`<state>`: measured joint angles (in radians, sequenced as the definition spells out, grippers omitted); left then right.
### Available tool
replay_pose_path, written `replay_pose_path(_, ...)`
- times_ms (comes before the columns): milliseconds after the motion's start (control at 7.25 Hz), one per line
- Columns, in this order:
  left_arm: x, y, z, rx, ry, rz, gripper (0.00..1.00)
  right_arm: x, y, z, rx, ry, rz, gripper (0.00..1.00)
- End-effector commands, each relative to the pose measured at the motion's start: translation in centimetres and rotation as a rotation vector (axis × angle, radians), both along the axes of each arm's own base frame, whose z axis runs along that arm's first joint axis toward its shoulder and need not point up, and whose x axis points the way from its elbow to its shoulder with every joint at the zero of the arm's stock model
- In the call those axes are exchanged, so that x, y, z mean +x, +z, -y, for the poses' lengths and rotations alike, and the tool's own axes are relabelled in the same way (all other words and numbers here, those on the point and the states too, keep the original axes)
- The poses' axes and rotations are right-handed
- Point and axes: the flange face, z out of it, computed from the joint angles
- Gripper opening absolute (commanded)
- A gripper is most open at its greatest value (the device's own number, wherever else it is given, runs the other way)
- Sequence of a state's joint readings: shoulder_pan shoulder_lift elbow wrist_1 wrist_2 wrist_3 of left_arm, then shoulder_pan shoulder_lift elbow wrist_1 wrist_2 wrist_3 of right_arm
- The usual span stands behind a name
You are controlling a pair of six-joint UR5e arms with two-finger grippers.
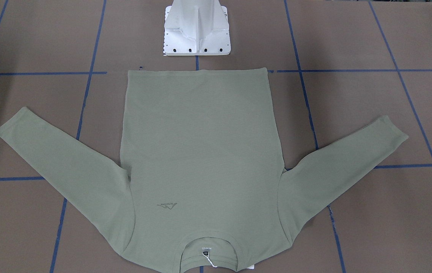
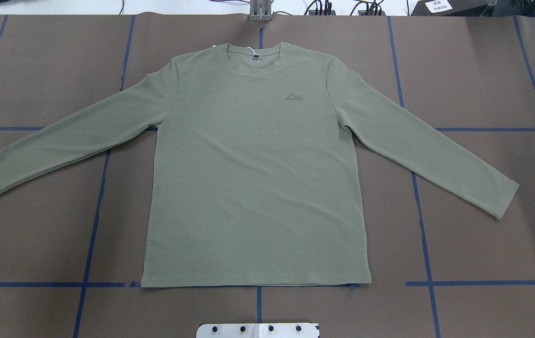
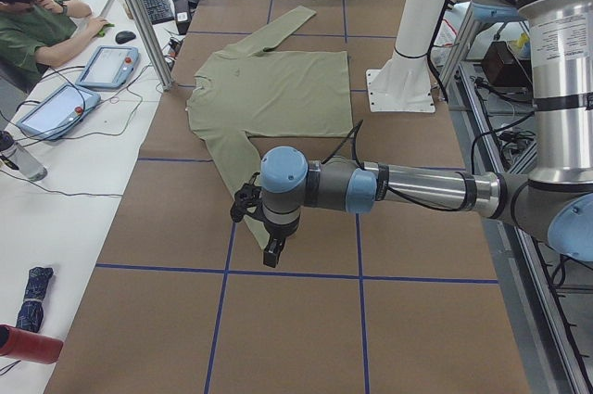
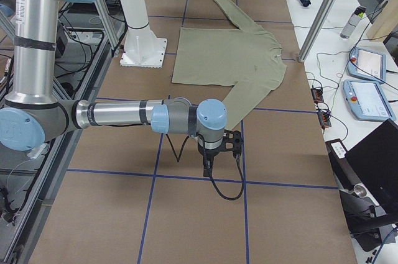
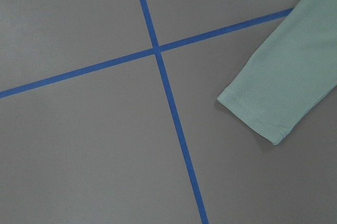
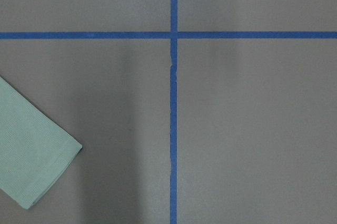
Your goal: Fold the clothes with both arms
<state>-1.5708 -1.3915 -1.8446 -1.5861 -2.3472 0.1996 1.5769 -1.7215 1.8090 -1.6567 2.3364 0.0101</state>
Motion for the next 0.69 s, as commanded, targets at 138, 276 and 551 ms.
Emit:
replay_pose_path(138, -0.3, 0.1, 0.1, 0.011, -0.001, 0.039, 1.0, -0.1, -0.2, 0.0, 0.004, 0.0, 0.012, 1.0)
replay_pose_path(276, -0.3, -0.6, 0.1, 0.027, 0.001, 0.039, 1.0, -0.1, -1.5, 0.0, 0.029, -0.001, 0.02, 1.0)
replay_pose_path(551, -0.4, -2.9, 1.1, 0.081, -0.003, 0.058, 1.0, -0.5, -3.0, 0.4, 0.053, -0.002, 0.049, 1.0)
